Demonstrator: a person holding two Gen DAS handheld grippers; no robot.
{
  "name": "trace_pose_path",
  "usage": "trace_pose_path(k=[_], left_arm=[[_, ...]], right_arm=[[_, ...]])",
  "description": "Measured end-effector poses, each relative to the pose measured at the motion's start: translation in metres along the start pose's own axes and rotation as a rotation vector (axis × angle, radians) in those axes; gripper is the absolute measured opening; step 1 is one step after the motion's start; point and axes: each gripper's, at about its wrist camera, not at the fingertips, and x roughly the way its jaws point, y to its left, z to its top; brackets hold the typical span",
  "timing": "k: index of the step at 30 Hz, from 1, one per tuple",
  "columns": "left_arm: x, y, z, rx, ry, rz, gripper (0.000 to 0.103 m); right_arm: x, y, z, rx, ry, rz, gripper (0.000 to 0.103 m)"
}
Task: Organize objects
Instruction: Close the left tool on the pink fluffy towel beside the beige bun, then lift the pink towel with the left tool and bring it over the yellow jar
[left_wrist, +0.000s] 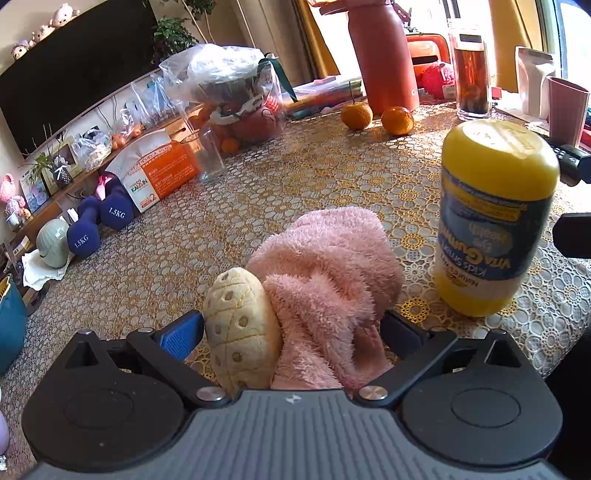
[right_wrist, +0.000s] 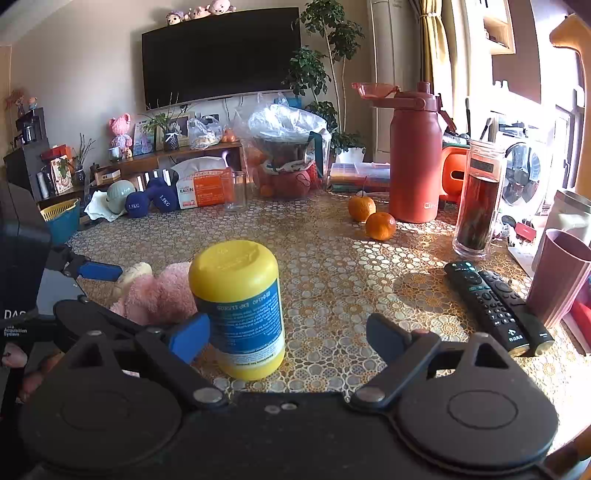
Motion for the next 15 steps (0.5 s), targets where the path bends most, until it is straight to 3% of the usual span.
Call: trace_pose_path(k=[2, 10, 15], left_arm=[[0.006, 0.004, 0.0, -0.021, 0.01, -0.008, 0.1], [0.005, 0.011, 0.002, -0.062, -0.009, -0.014, 0.064], [0.002, 0.018, 0.003, -0.095, -0.013, -0.015, 0.055]], right_arm=[[0.006, -0.001, -0.001, 0.0, 0.018, 0.0, 0.091], [0.019, 0.003, -0.002, -0.052, 0.038, 0.024, 0.091], [0.024, 0.012, 0.002, -0.104, 0.031, 0.054, 0.091]])
